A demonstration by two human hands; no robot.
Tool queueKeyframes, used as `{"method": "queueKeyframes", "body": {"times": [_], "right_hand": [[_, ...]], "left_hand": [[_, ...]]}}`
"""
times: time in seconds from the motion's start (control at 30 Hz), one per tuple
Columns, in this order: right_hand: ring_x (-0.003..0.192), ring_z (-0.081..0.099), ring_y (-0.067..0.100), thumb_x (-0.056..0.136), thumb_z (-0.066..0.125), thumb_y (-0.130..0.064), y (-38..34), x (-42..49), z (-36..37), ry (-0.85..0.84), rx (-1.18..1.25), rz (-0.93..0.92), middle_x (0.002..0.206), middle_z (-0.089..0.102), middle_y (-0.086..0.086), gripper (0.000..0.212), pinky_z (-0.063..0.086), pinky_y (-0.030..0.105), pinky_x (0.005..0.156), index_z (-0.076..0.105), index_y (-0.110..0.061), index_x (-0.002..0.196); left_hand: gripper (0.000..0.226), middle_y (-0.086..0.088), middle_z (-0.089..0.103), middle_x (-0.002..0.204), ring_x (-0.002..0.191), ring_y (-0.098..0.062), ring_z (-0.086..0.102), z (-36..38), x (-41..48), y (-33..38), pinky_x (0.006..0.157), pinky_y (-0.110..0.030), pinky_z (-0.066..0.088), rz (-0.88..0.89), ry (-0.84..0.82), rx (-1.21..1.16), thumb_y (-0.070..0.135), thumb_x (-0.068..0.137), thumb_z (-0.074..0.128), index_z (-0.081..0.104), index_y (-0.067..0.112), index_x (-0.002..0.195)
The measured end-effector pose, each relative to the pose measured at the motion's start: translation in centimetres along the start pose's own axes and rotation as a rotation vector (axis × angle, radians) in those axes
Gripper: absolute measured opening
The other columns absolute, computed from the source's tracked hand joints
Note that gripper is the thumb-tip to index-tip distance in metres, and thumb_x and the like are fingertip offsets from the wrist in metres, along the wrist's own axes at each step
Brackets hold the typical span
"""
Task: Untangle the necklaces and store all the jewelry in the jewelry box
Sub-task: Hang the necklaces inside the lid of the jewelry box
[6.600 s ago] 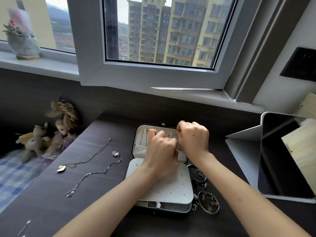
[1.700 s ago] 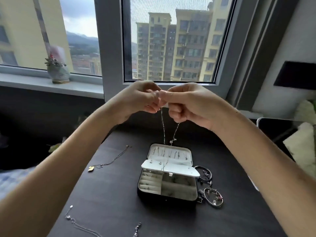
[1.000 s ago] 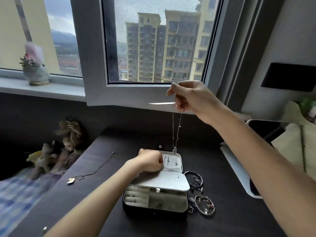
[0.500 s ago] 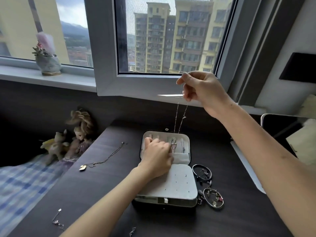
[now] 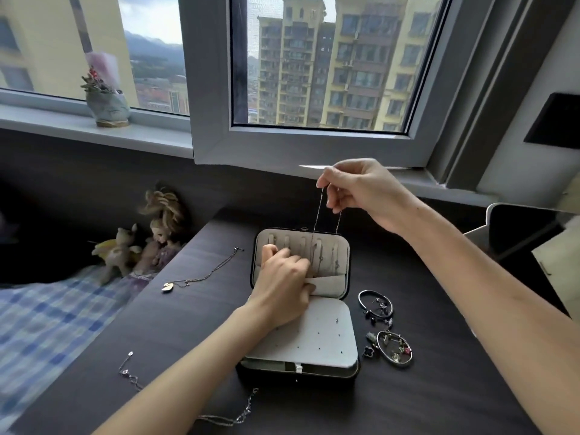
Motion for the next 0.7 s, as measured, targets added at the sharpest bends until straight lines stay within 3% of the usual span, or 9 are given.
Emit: {"method": "queueKeyframes", "body": {"times": [0.13, 0.27, 0.53, 0.63, 0.7], "right_hand": [[0.063, 0.059, 0.016, 0.097, 0.051, -0.016, 1.4, -0.9, 1.0, -0.072, -0.106, 0.020, 0.065, 0.060, 0.008, 0.026, 0.054, 0.029, 0.065, 0.065, 0.001, 0.084], [0.060, 0.060, 0.014, 0.095, 0.053, -0.016, 3.3, -1.2, 1.5, -0.041, -0.283, 0.041, 0.064, 0.064, 0.008, 0.027, 0.056, 0.034, 0.070, 0.068, 0.000, 0.080], [0.065, 0.067, 0.026, 0.090, 0.058, -0.014, 7.1, -1.2, 2.7, 0.031, -0.490, 0.087, 0.069, 0.070, 0.011, 0.021, 0.059, 0.034, 0.067, 0.070, -0.002, 0.076], [0.061, 0.064, 0.016, 0.089, 0.062, -0.021, 8.5, -1.1, 3.1, 0.088, -0.663, 0.074, 0.068, 0.068, 0.003, 0.021, 0.057, 0.035, 0.068, 0.072, -0.008, 0.075], [0.069, 0.063, 0.014, 0.089, 0.063, -0.025, 9.2, -1.1, 3.4, 0.149, -0.780, 0.060, 0.074, 0.067, 0.000, 0.021, 0.054, 0.031, 0.069, 0.073, -0.011, 0.077]], "left_hand": [[0.019, 0.001, 0.068, 0.076, 0.080, -0.023, 0.057, -0.2, -0.4, 0.1, 0.082, -0.033, 0.019, -0.004, -0.028, 0.007, 0.032, 0.071, 0.066, 0.062, 0.014, 0.071], [0.019, 0.004, 0.067, 0.095, 0.094, -0.019, 0.052, -0.2, -0.5, 0.4, 0.088, -0.032, 0.016, -0.024, -0.061, 0.014, 0.036, 0.083, 0.059, 0.063, 0.019, 0.090], [0.020, 0.006, 0.066, 0.100, 0.098, -0.017, 0.051, 0.1, -0.7, 0.5, 0.090, -0.031, 0.016, -0.042, -0.054, 0.039, 0.037, 0.085, 0.055, 0.062, 0.021, 0.096], [0.020, 0.005, 0.066, 0.100, 0.098, -0.018, 0.051, 0.0, -0.8, 0.5, 0.089, -0.031, 0.016, -0.039, -0.040, 0.028, 0.037, 0.085, 0.057, 0.062, 0.020, 0.095], [0.020, 0.004, 0.067, 0.097, 0.096, -0.019, 0.051, -0.1, -0.8, 0.6, 0.088, -0.030, 0.016, -0.035, -0.016, 0.014, 0.036, 0.084, 0.058, 0.062, 0.019, 0.092]]}}
Point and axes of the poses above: each hand's wrist, its own x-axis towards the middle knuckle, its own z-axis out of the palm, y = z × x, the point moved 1 cm from there along x, towards the middle knuckle
